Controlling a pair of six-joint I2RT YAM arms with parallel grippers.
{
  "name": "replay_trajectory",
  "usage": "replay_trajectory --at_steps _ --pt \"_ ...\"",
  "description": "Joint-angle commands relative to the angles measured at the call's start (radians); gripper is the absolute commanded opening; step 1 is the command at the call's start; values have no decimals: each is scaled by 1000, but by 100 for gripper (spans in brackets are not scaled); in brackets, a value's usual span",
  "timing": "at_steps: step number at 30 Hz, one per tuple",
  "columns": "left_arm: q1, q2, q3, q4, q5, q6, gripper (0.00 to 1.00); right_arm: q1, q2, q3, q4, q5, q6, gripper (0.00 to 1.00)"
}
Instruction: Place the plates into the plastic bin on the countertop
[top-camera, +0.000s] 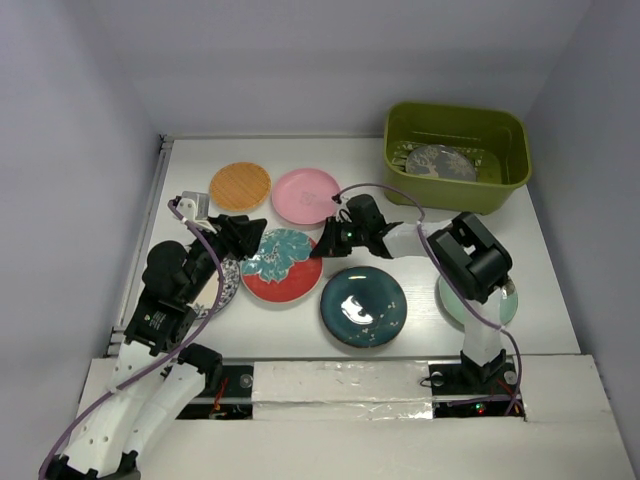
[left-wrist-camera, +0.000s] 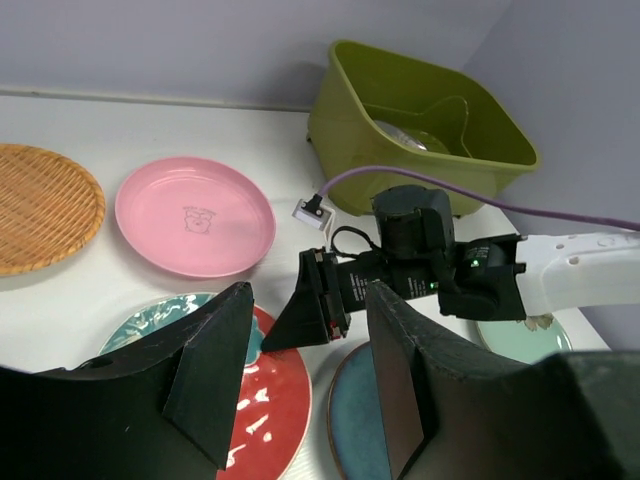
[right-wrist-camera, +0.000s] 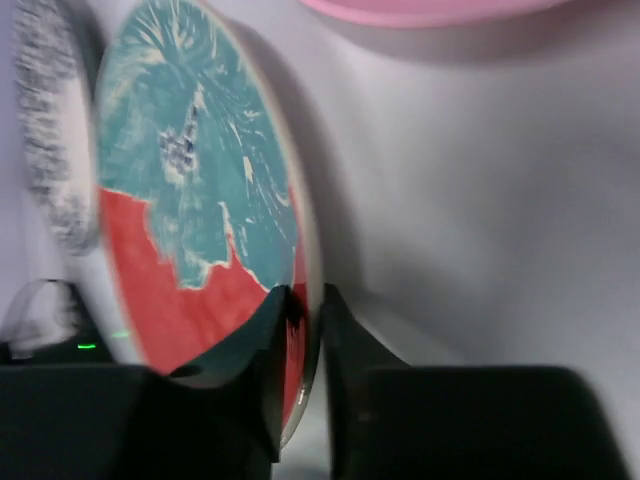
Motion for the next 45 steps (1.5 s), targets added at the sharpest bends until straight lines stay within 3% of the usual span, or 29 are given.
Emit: replay_trajectory --at_steps 1,3,8,13,18,19,26,30,38,45 --pt "-5 -9 4 30 -4 10 46 7 -14 -3 90 13 50 13" --pt "-5 -12 4 30 -6 10 46 7 -47 -26 96 55 52 0" --pt "-5 -14 4 30 -3 10 46 7 -217 -62 23 154 17 0" --pt "-5 -20 4 30 -9 10 46 -27 -516 -45 -85 306 -26 0" --pt "-5 -20 2 30 -3 10 46 -248 -726 10 -112 345 1 0" --pt "-5 -20 2 30 -1 10 46 -342 -748 35 -126 346 4 0" --pt "-5 -25 -3 33 -1 9 46 -675 -601 260 -210 320 47 0" --pt "-5 -14 -4 33 0 4 46 -762 -500 334 -238 308 66 0" --pt "-5 41 -4 30 22 -5 46 -825 -346 391 -261 299 69 0" --pt "-5 293 42 -49 145 -7 46 -836 -263 339 -252 329 66 0"
